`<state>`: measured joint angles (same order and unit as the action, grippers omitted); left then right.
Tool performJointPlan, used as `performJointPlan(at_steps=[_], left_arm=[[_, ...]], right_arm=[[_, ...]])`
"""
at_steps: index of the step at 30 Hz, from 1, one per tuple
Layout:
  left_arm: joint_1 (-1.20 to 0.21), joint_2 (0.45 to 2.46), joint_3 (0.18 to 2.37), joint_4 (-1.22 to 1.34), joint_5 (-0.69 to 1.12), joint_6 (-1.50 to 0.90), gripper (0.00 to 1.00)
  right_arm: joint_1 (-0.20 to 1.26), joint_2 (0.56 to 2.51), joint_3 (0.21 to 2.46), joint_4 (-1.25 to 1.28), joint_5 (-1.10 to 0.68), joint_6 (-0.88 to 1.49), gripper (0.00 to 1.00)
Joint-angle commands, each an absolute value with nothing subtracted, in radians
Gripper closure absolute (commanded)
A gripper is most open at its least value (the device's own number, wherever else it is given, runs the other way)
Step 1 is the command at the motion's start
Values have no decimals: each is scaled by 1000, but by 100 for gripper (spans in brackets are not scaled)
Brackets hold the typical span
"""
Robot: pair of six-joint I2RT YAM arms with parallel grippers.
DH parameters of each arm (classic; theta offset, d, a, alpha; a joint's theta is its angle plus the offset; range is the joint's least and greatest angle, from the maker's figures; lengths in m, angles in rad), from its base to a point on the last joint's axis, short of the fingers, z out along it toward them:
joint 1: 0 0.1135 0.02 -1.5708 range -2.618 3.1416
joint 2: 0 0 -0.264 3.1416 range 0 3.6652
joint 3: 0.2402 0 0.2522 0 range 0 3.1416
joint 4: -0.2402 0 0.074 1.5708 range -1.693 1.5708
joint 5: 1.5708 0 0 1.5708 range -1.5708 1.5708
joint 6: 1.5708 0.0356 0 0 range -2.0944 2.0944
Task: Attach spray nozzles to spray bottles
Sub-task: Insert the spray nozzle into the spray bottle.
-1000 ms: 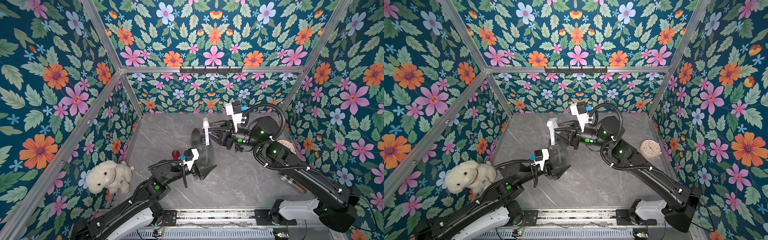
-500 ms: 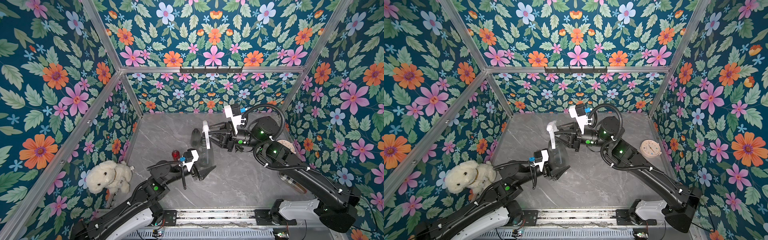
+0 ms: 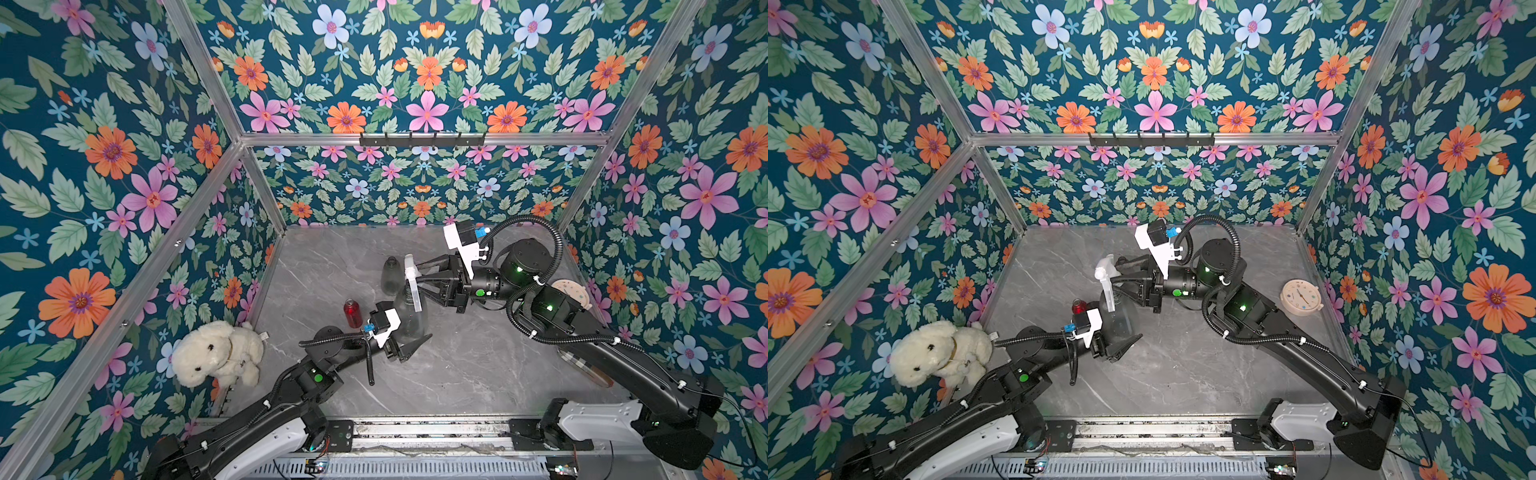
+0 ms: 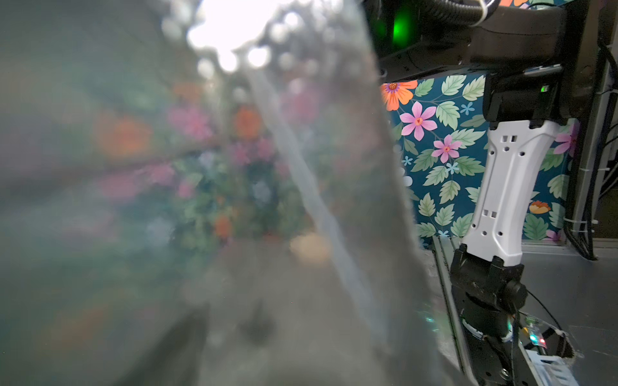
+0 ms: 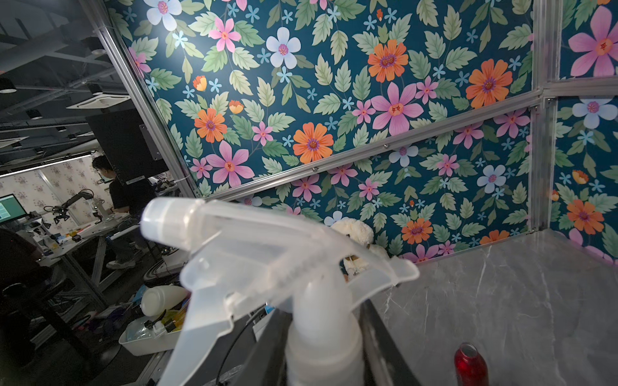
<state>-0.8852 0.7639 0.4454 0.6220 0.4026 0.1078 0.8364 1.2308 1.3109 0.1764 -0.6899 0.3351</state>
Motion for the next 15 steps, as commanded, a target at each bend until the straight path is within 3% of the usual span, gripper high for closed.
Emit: performJointPlan(at_steps=[1,8,15], left_arm=[[-885,770,446,691,419,134,100],[-885,774,451,695,424,125,100],[-885,760,456,672,418,131,100]], right_arm=[[837,1214,1301,178,-710,288,71],[837,1204,1270,196,-716,273,70],[837,1198,1269,170,-715,248,63]])
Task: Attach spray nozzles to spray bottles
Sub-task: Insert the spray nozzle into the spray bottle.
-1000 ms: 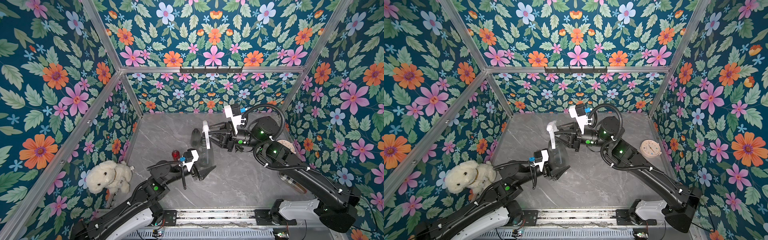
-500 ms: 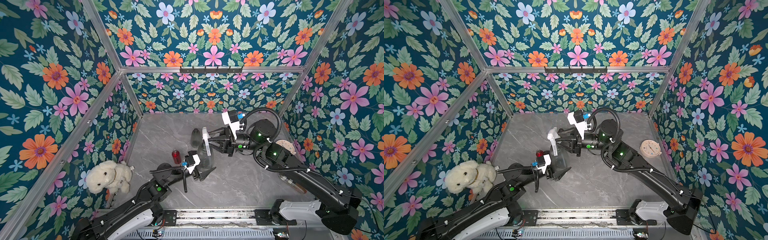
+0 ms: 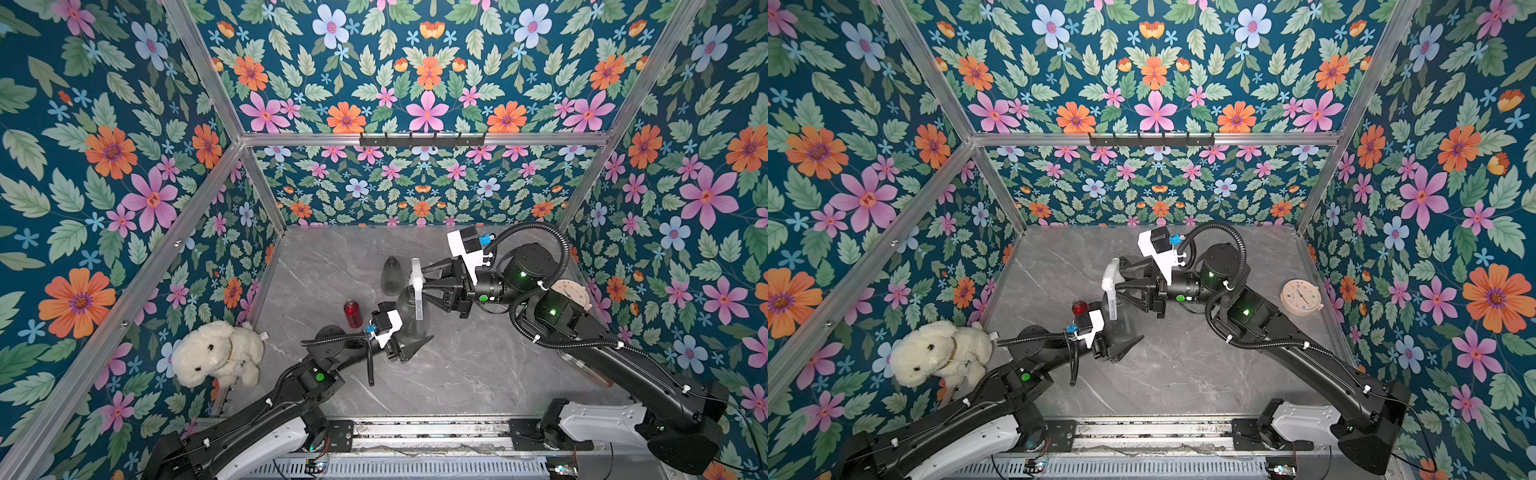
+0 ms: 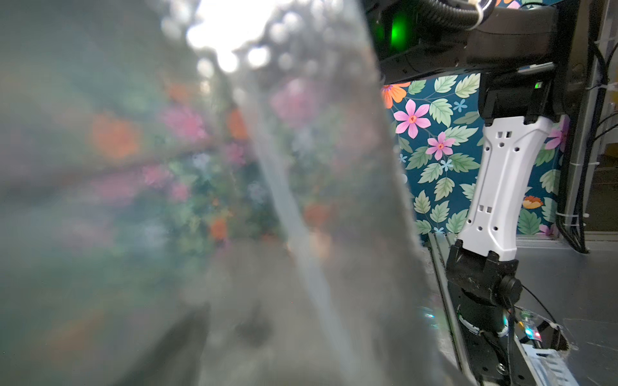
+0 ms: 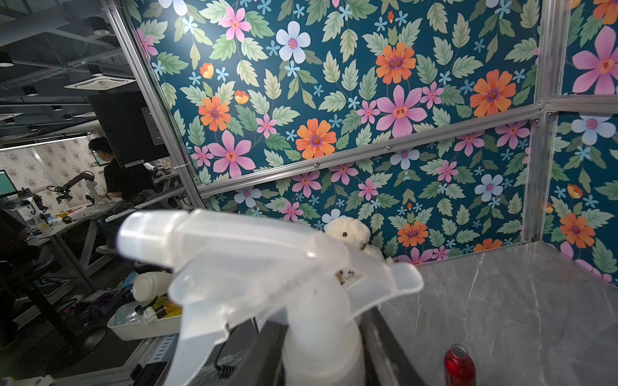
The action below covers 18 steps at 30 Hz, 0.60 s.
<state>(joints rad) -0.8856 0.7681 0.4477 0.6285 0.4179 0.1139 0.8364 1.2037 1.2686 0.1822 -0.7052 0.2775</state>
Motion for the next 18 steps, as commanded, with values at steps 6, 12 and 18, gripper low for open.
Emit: performJointPlan(at_steps=[6,12,18], left_arm=[[-886,758,459,664,419,133,100],[-885,755,458,649,411,138,100],[-885,752,458,637,392,144,100]], right_arm=[[837,1191,1273,139,-707,238,55],[837,1187,1300,87,-695,222,50],[838,1189,1350,12,-688,205,44]])
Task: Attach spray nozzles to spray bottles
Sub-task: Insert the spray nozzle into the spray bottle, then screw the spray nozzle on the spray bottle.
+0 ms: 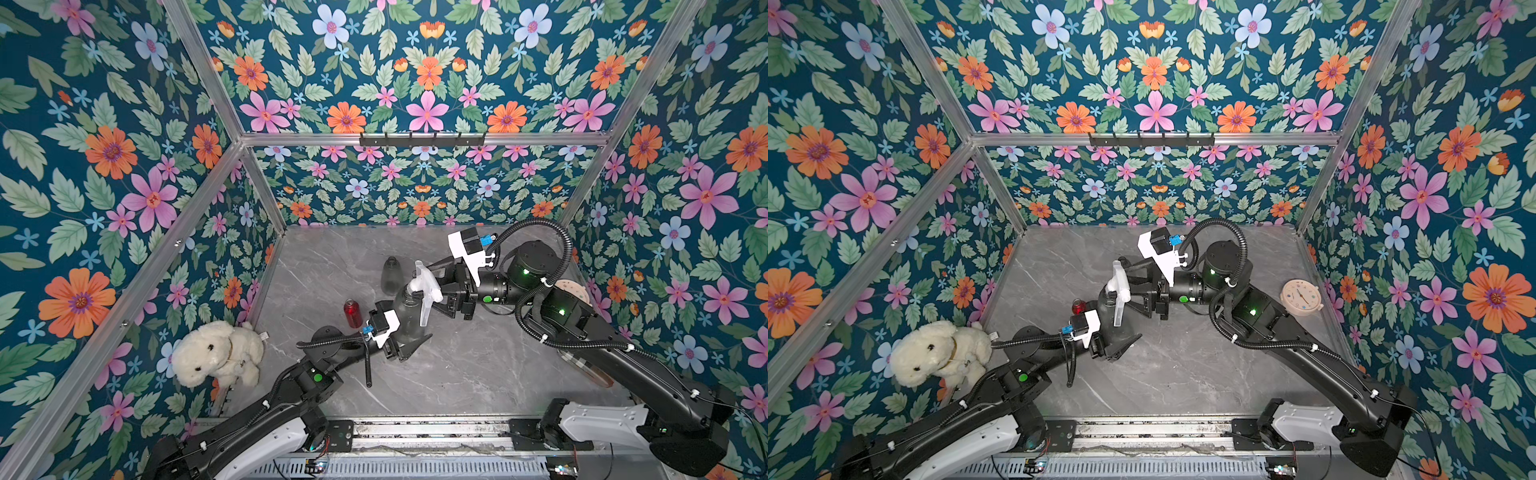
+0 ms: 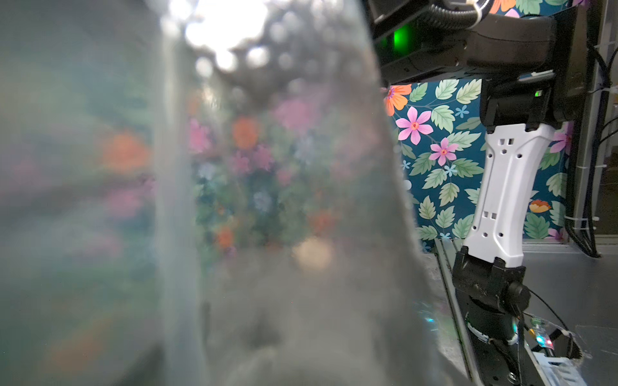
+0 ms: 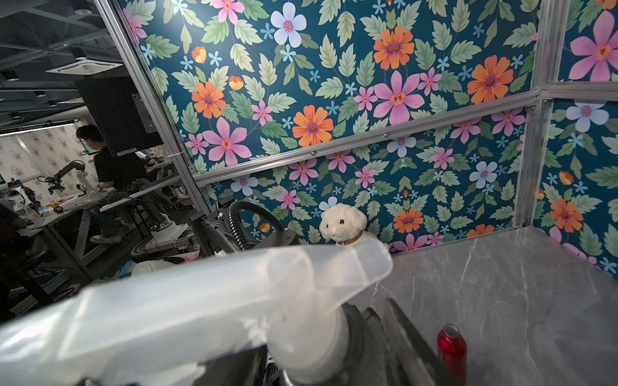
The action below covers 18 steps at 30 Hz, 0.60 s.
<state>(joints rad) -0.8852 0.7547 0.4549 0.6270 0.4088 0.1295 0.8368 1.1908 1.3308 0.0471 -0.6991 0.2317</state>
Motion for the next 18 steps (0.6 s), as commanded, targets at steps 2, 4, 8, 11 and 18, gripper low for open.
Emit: performJointPlan(at_steps=[2,4,8,11,18], left_arm=[[-885,752,457,638,388,145,100],[-886,754,457,638,389,147,100],[-886,761,459,634,390,148,100],[-885,762,460,635,394,148,100],[-886,762,463,617,393,156,100]], right_arm=[[839,1194,1365,-17,-676,197,43],[838,1199,1378,-37,-669,192,43],[846,1210,1398,-71,-653,183,47],[851,1218,1409,-88,-639,178,49],[856,1242,1480,-174,-608,164,56]])
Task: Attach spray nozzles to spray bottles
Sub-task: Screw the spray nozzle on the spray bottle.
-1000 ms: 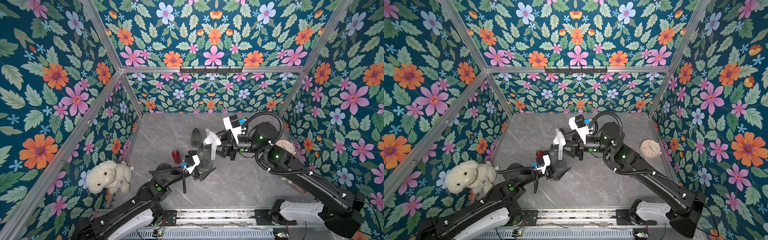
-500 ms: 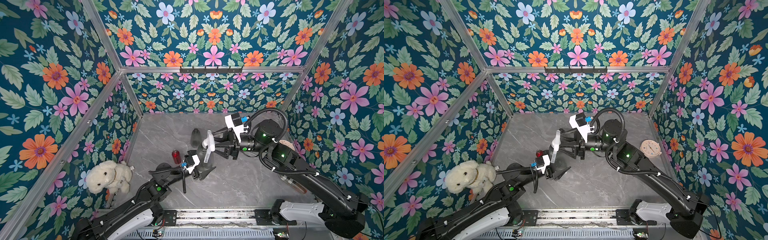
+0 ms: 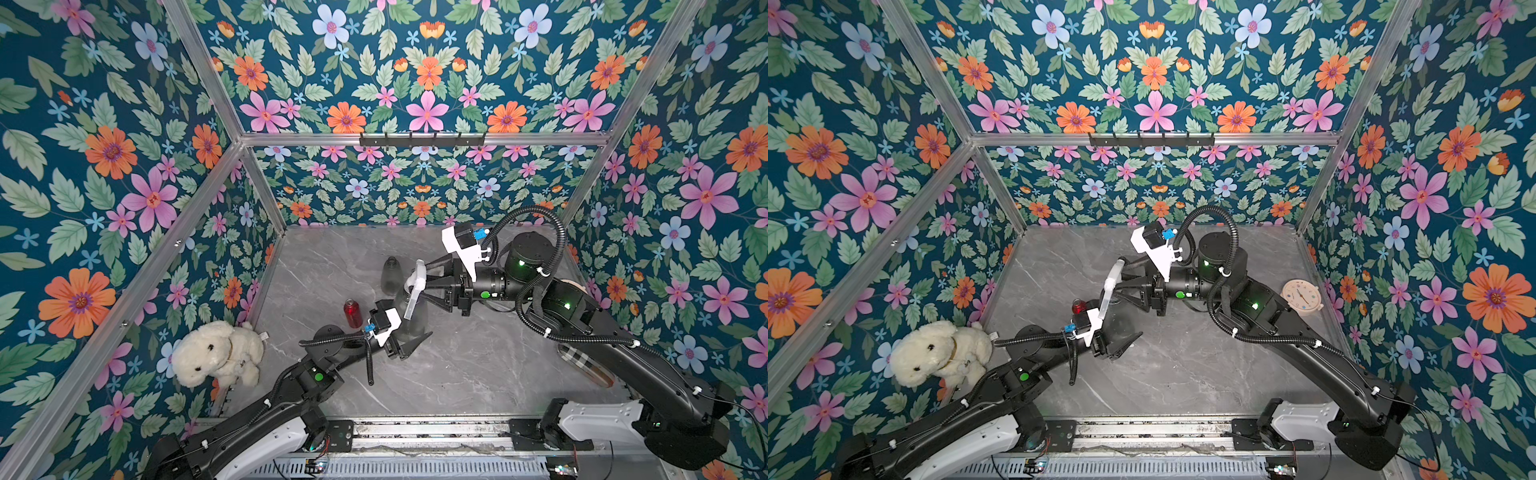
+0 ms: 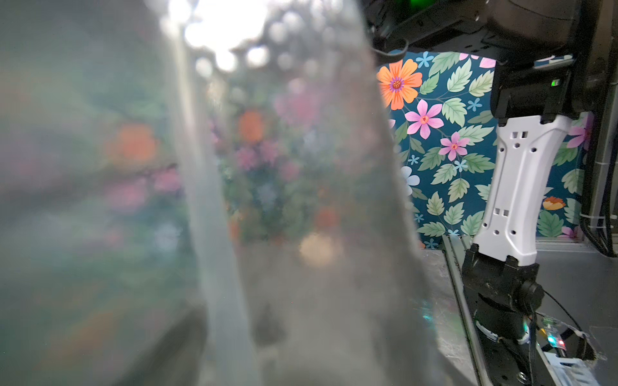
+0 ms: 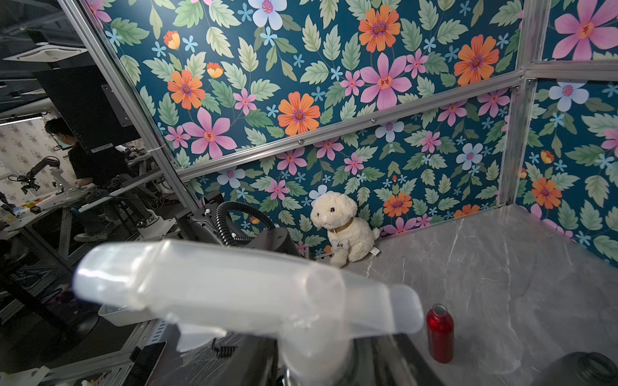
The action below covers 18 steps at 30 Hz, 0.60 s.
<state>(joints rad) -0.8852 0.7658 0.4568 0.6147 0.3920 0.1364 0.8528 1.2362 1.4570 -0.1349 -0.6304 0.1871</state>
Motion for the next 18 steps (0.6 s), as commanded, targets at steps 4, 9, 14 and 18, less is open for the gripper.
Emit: performJointPlan(at_steps=[4,9,14,18], left_arm=[[-885,762,472,596,385,165,100],[-885,765,473,609,376,164,100],[-886,765,474,615,368,160,100],[-885,753,465,644,341,144,100]], right_arm=[[876,1258,1529,-267,-566,134,59],[897,1252,1533,-303,-530,112,63],[900,1233,1500,-273,-515,121,67],[931,1223,1481,-259,-458,99,68]])
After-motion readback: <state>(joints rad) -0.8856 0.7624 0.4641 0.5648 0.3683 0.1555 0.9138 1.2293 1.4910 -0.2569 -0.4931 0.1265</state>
